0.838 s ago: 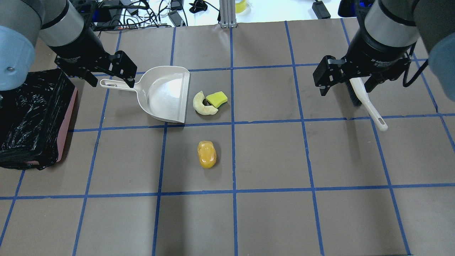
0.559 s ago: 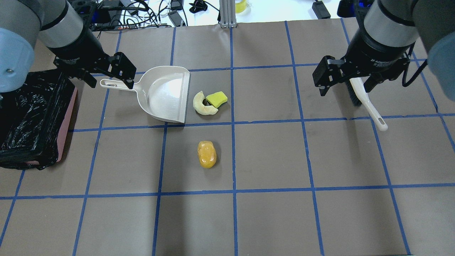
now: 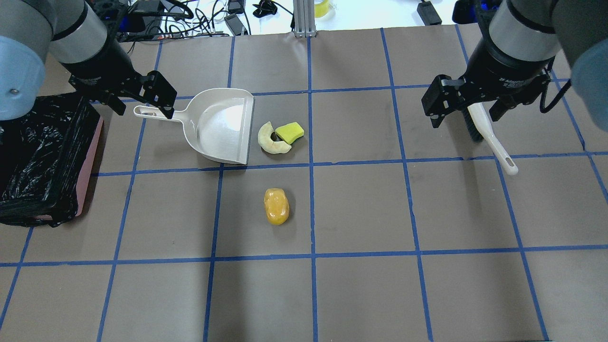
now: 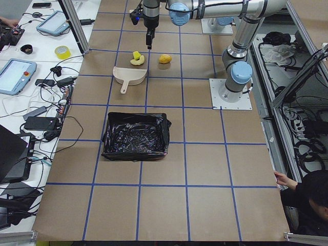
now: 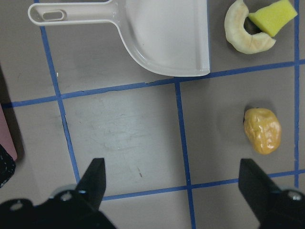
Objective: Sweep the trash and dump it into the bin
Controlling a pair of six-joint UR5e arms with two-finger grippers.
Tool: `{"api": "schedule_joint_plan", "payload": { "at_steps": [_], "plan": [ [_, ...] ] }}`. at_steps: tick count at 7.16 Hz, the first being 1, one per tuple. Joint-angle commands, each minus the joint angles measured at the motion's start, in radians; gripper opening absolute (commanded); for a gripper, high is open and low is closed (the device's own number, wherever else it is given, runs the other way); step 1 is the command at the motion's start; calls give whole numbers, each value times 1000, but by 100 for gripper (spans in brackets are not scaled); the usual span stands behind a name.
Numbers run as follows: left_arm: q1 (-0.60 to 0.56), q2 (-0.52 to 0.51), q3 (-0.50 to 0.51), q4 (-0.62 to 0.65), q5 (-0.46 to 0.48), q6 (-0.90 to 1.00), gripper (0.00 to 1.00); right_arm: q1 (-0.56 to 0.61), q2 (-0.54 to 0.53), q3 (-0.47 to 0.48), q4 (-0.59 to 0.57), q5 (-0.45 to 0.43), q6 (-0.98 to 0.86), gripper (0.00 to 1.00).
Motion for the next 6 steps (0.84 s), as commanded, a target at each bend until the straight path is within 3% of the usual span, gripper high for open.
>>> {"api": "schedule_joint_plan", "payload": {
  "at_steps": [1,2,4,6],
  "plan": [
    [97,-55,-5,55,0,268,100,-65,25,0,-1,-1,-52,100],
    [152,-98,-4,121,-7,401,100,-112,53,0,-2,-5,-98,100],
    [165,-207,5,273,-10,645,98,-213,146,0,-25,-57,-271,100],
    [165,-300,16,362,-9,1005,98,-252,224,12,-80,-102,-347,100]
  ]
}}
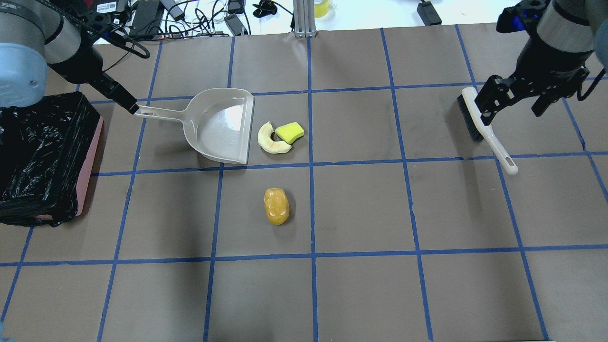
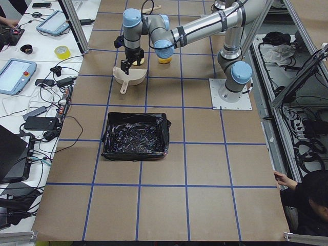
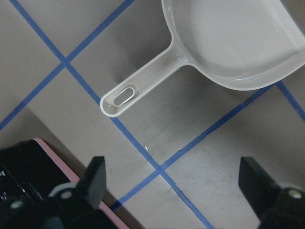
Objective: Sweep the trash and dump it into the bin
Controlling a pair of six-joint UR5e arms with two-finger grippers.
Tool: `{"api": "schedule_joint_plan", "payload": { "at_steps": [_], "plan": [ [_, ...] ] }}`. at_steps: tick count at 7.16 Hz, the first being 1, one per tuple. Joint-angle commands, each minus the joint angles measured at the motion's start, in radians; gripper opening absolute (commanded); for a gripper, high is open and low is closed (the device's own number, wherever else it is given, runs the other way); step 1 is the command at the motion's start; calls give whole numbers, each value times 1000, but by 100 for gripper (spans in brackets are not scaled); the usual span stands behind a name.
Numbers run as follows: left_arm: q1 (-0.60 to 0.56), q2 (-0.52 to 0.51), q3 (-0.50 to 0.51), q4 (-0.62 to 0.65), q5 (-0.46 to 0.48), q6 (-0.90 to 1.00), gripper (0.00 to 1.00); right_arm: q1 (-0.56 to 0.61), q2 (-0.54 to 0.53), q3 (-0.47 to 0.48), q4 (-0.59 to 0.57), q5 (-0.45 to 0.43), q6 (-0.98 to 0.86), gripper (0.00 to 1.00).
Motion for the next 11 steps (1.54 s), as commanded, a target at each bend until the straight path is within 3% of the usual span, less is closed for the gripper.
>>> {"api": "schedule_joint_plan", "payload": {
  "at_steps": [1,3,6,8,11],
  "plan": [
    [0,-115,51,92,1,385,98,-26,106,35,-112,-66,-78,100],
    [0,-210,123,97,1,512,97,-48,139,171,-302,-74,-138,97],
    [-2,-281,128,91,-23,547,95,-128,148,350,-552,-60,-222,93],
    [-2,-284,114,62,-25,540,95,-129,174,355,-559,-55,-218,83],
    [-2,-287,90,48,-27,538,93,-129,202,322,-582,-51,-172,82]
  ]
}}
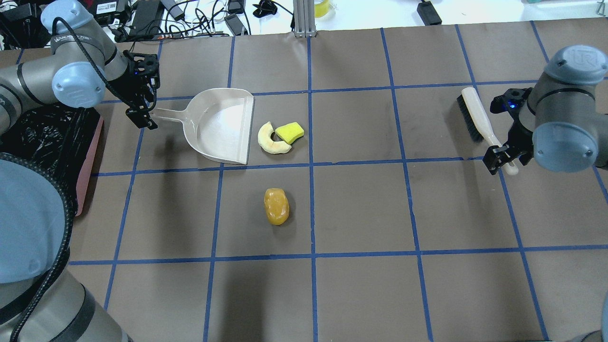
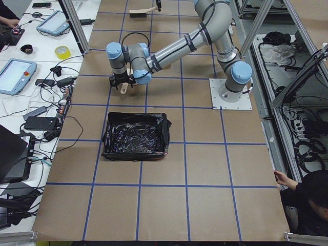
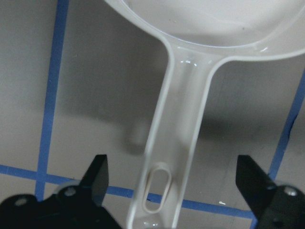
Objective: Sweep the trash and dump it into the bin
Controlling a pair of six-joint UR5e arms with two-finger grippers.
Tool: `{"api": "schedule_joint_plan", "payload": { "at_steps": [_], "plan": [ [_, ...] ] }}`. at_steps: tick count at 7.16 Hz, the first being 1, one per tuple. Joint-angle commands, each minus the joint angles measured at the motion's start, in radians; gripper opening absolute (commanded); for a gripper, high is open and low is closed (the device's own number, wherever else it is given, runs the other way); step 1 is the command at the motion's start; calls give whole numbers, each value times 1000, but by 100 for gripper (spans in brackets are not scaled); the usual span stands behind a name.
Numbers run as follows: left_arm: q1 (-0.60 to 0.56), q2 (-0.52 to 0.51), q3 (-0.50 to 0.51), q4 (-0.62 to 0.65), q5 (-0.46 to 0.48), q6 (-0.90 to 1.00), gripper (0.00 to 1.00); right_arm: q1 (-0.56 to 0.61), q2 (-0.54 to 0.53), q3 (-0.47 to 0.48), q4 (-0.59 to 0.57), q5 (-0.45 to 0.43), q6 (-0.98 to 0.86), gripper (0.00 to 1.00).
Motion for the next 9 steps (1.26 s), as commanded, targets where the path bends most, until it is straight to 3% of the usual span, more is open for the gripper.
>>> {"api": "schedule_joint_plan", "payload": {
  "at_steps": [1,3,4,5,6,7,9],
  "plan": [
    [-2,2,-6,1,-1,-1,73,0,44,-60,-3,5,32,82],
    [-11,8,-10,7,-1,2,32,0,61,-72,4,32,38,78],
    [-17,8,-21,10,0,3,22,0,62,-71,10,40,41,78],
    [-18,14,-22,10,0,5,19,0,64,-71,10,49,41,76],
    [-20,20,-22,10,2,11,10,0,64,-71,10,49,41,72],
    [-32,39,-24,0,12,17,5,0,62,-71,12,48,43,63],
    [-58,60,-45,-4,60,20,5,0,61,-71,13,48,43,34]
  ]
}}
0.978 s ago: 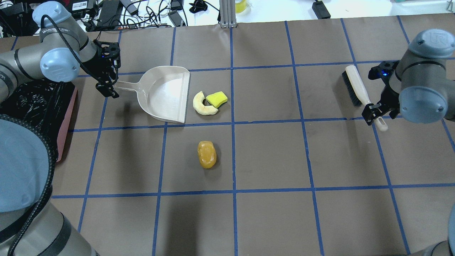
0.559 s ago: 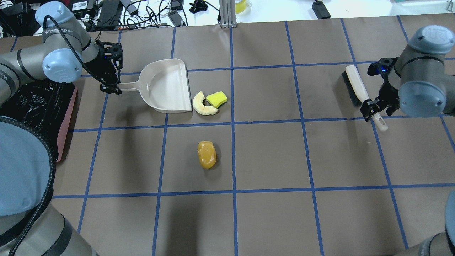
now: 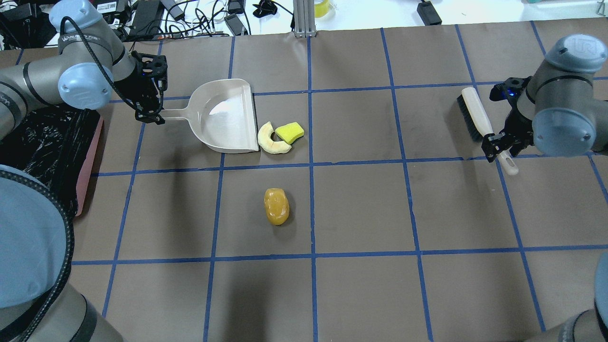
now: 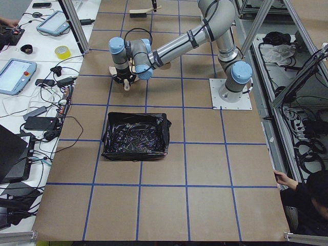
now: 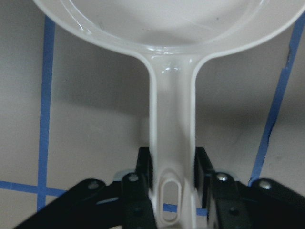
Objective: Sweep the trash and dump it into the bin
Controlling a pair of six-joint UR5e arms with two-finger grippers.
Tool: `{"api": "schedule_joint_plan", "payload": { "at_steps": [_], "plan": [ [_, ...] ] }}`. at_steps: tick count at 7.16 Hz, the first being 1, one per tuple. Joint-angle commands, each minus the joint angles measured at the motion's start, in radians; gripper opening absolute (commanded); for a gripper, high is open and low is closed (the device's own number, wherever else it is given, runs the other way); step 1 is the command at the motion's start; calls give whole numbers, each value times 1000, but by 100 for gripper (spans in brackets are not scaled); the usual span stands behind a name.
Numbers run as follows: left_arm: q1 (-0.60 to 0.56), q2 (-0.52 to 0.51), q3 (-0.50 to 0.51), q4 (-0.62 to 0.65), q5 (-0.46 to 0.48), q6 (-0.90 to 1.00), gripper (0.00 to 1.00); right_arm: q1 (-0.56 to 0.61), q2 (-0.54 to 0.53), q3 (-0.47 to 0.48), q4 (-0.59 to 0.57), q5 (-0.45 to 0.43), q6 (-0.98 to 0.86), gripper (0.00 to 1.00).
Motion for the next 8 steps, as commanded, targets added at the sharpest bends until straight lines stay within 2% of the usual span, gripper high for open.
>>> {"api": "schedule_joint_plan", "payload": {
  "at_steps": [1,2,4,5,7,8],
  "plan": [
    [-22,22,-36,-2,57,16,4,0,-7,0,1,0,0,20],
    [-21,30,-49,-1,71,23,4,0,-7,0,6,-1,0,11],
    [-21,33,-50,-2,73,23,4,9,-56,-18,46,-12,40,6],
    [-21,33,-52,-2,73,23,4,44,-105,-24,119,-11,119,4],
    [-21,30,-52,-2,73,21,4,260,-141,-46,214,-98,317,1],
    [-21,28,-52,-2,73,21,4,366,-142,-58,268,-97,495,0]
  ]
}}
